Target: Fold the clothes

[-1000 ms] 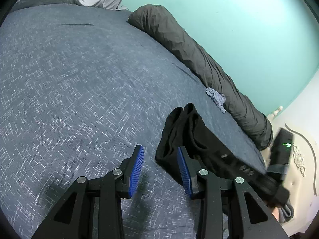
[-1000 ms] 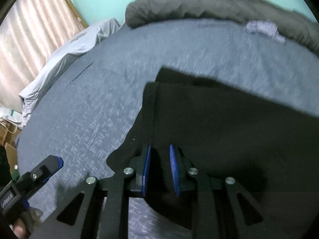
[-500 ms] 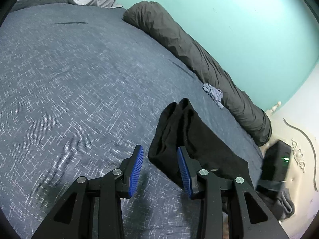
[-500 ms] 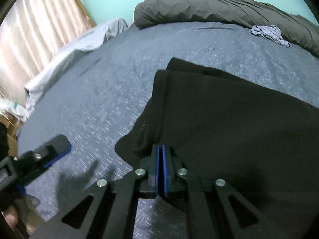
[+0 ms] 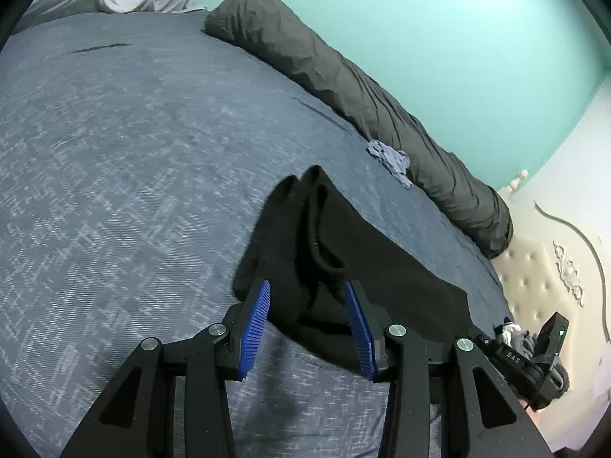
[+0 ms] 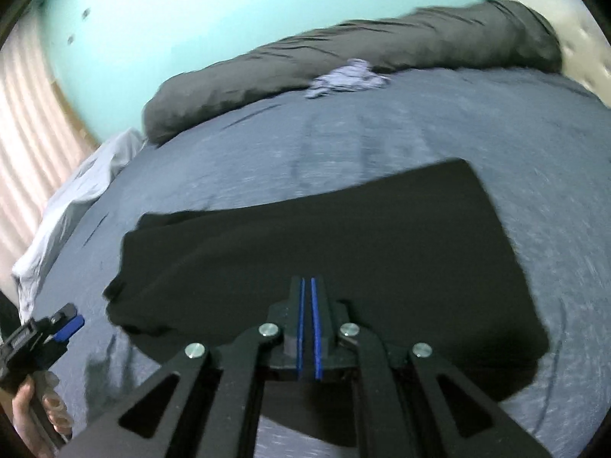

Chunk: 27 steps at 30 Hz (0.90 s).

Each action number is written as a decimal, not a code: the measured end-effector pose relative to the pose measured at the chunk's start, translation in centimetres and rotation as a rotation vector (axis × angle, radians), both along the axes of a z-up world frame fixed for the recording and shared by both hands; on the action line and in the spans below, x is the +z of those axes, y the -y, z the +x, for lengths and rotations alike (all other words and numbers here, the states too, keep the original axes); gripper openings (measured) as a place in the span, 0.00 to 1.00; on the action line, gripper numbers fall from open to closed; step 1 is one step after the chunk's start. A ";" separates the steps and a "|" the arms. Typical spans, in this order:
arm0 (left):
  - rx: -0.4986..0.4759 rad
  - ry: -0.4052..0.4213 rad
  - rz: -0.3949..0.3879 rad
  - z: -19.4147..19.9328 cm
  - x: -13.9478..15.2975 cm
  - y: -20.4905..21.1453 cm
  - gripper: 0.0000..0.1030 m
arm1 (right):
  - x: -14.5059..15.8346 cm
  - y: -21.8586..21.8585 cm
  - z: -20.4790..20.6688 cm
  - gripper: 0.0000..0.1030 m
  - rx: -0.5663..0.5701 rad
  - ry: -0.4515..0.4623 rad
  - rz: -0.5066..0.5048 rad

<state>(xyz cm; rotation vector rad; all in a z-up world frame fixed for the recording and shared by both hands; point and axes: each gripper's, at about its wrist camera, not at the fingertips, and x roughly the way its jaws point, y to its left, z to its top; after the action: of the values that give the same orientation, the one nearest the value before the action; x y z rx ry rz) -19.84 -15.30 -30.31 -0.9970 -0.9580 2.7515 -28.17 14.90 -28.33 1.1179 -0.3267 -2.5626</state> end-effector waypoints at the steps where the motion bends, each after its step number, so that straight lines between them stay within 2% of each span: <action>1: -0.006 0.000 -0.005 -0.2 0.0 -0.4 0.43 | 0.1 -0.1 0.1 0.05 0.009 -0.003 -0.006; 11: -0.059 0.007 -0.030 -1.5 -0.4 -2.4 0.43 | -1.3 5.6 -0.1 0.05 0.131 0.022 -0.055; 13: -0.056 0.010 -0.024 -1.5 -0.5 -2.1 0.43 | -2.0 7.0 -0.3 0.05 0.147 0.045 -0.029; 15: -0.052 0.009 -0.018 -1.5 -0.6 -1.9 0.43 | -4.0 8.4 -0.4 0.05 0.151 0.105 0.036; 18: -0.048 0.005 -0.012 -1.3 -0.5 -1.5 0.43 | -5.0 8.1 0.6 0.03 0.138 0.095 0.037; 23: -0.043 -0.001 0.001 -0.9 -0.3 -1.1 0.43 | -4.8 8.3 1.0 0.02 0.148 0.104 0.076; 27: -0.037 -0.005 0.007 -0.6 -0.2 -0.7 0.43 | -3.1 8.7 0.6 0.02 0.124 0.088 0.067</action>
<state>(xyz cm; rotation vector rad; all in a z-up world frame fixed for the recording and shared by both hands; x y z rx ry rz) -20.45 -14.57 -30.51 -0.9966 -0.9379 2.7170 -27.57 6.25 -31.47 1.2379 -0.1868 -2.4371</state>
